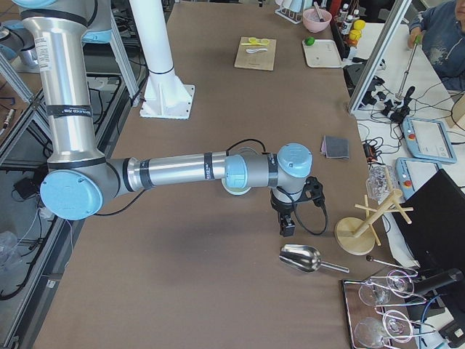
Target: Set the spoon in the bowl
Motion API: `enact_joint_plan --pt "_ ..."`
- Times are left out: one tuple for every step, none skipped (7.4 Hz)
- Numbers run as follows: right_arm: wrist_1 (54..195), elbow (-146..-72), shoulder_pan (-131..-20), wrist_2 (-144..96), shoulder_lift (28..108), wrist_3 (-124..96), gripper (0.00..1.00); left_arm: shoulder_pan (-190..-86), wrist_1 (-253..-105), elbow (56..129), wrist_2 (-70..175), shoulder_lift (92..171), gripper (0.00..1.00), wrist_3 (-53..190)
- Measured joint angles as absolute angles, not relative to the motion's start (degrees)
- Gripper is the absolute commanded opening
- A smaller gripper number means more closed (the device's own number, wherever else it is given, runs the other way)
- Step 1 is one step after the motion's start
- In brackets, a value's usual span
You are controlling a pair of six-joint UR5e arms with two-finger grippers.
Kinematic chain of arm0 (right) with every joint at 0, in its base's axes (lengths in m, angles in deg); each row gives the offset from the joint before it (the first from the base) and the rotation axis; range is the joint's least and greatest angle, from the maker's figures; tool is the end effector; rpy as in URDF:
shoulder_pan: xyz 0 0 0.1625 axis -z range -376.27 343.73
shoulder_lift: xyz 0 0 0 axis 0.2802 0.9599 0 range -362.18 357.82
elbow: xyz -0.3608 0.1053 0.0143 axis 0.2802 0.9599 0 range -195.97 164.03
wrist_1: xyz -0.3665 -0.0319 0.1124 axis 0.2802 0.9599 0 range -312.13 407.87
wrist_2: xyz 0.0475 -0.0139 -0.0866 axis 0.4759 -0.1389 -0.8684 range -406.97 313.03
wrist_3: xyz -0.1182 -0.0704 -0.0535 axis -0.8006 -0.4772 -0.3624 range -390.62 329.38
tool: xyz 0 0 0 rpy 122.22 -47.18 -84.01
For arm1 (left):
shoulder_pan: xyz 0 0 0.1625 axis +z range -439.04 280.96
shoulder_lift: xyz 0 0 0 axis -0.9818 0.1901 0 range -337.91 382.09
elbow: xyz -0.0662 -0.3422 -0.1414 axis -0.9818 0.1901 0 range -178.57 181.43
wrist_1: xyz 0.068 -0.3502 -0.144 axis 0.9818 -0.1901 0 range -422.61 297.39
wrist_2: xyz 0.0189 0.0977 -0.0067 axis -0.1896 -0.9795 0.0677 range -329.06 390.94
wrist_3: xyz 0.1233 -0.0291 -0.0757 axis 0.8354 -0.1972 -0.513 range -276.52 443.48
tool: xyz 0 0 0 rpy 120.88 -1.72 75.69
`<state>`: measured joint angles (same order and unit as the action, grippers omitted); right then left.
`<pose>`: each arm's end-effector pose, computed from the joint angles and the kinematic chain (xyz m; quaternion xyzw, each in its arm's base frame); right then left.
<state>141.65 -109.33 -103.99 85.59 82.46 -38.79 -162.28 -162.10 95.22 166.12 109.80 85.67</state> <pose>0.0135 -0.5015 0.5819 0.0587 -0.3600 -0.1004 0.9257 0.0261 -0.4637 0.6120 0.0732 0.3856 0.1085 0.9134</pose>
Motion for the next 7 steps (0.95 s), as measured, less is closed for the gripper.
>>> enact_joint_plan --pt "141.65 -109.4 -103.99 85.65 82.46 -38.79 1.0 -162.3 -162.14 95.35 166.16 109.74 0.98 85.69" --pt "141.65 -109.44 -103.99 85.75 82.49 -38.79 1.0 -162.32 -162.17 95.69 166.19 109.61 0.98 85.71" --pt "141.65 -109.49 -103.99 85.85 82.52 -38.79 1.0 -162.3 -162.14 96.06 166.16 109.49 0.98 85.69" --pt "141.65 -109.52 -103.99 85.89 82.53 -38.79 1.0 -162.28 -162.11 96.15 166.13 109.42 0.98 85.68" --pt "141.61 -109.46 -103.99 85.91 82.54 -38.79 1.0 -162.28 -162.1 96.16 166.12 109.39 0.98 85.68" --pt "141.54 -109.36 -103.99 85.94 82.54 -38.79 1.0 -162.28 -162.1 96.25 165.99 109.37 0.98 85.65" --pt "141.44 -109.3 -103.99 86.09 82.63 -38.79 1.0 -162.28 -162.11 96.2 165.75 109.27 0.98 85.54"
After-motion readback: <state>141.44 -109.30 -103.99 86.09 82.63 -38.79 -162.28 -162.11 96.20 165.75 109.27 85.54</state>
